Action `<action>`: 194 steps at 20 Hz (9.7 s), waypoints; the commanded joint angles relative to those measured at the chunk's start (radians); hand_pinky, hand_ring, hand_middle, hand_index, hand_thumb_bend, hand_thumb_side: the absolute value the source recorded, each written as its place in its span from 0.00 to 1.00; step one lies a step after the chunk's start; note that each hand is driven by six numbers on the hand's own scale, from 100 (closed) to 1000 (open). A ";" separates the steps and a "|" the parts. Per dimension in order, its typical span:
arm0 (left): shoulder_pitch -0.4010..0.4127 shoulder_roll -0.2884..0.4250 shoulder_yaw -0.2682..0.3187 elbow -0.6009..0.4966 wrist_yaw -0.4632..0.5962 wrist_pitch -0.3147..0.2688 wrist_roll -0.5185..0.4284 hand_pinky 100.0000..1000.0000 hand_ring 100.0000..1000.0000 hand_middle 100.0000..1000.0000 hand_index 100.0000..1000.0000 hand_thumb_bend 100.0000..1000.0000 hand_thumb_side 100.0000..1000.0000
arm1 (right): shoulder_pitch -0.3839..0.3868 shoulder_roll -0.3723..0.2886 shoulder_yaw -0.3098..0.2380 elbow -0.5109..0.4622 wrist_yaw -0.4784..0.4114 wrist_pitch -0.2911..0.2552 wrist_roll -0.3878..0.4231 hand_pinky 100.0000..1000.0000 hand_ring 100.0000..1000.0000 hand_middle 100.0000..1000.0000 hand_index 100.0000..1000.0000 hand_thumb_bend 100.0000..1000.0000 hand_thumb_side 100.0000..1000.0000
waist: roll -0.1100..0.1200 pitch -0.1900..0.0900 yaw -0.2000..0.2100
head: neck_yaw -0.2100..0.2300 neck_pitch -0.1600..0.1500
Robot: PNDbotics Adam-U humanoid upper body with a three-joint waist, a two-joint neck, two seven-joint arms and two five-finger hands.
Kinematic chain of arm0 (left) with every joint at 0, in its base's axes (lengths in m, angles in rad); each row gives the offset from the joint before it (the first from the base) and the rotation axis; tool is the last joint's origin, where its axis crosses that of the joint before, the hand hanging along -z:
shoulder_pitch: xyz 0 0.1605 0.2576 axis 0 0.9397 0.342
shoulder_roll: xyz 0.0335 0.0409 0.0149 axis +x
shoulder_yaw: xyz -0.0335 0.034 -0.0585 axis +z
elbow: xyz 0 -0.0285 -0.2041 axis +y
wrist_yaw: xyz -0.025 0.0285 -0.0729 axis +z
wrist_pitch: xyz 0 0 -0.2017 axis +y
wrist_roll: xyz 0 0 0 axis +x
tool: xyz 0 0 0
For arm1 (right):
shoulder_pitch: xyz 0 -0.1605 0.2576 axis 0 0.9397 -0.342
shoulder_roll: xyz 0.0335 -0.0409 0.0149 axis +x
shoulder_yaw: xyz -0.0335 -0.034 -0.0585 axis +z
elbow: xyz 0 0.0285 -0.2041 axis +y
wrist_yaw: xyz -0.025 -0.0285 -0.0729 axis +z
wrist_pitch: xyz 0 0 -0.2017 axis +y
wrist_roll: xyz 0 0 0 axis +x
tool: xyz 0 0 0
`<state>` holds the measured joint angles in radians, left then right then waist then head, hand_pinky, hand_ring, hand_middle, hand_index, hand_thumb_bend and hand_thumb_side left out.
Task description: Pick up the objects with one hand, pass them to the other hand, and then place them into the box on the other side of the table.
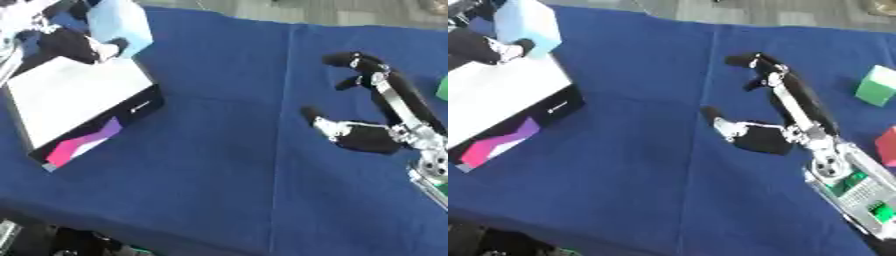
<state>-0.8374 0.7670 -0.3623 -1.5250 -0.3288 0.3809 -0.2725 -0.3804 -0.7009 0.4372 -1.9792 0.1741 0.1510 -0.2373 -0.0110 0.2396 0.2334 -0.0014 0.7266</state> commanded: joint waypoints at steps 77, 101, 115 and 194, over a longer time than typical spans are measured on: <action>0.233 0.037 0.255 -0.246 0.402 -0.049 0.448 0.89 0.59 0.55 0.71 0.00 0.58 | 0.195 -0.365 -0.406 -0.021 -0.219 -0.134 0.024 0.73 0.89 0.81 0.83 0.34 0.32 | -0.028 0.029 -0.022 | -0.178 -0.037; 0.264 0.016 0.259 -0.395 0.426 -0.044 0.438 0.89 0.59 0.55 0.71 0.00 0.60 | 0.347 -0.497 -0.581 -0.021 -0.117 0.116 0.046 0.83 0.94 0.87 0.87 0.47 0.30 | -0.042 0.101 0.040 | -0.264 -0.125; 0.264 0.018 0.257 -0.440 0.421 -0.039 0.428 0.89 0.59 0.55 0.71 0.00 0.61 | 0.398 -0.465 -0.666 0.005 -0.091 0.222 0.083 0.85 0.95 0.89 0.89 0.55 0.24 | -0.071 0.150 0.111 | -0.309 -0.153; 0.365 0.037 0.283 -0.474 0.404 -0.021 0.441 0.90 0.61 0.56 0.71 0.00 0.63 | 0.611 -0.347 -0.872 0.117 -0.156 0.234 -0.156 0.83 0.95 0.90 0.87 0.35 0.00 | -0.045 0.252 0.171 | -0.397 -0.233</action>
<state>-0.4687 0.7652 -0.0961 -1.9829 0.0775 0.3598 0.1633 0.2282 -1.0346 -0.4188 -1.8606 0.0215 0.3840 -0.3856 -0.0618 0.5101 0.4044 -0.3943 0.5071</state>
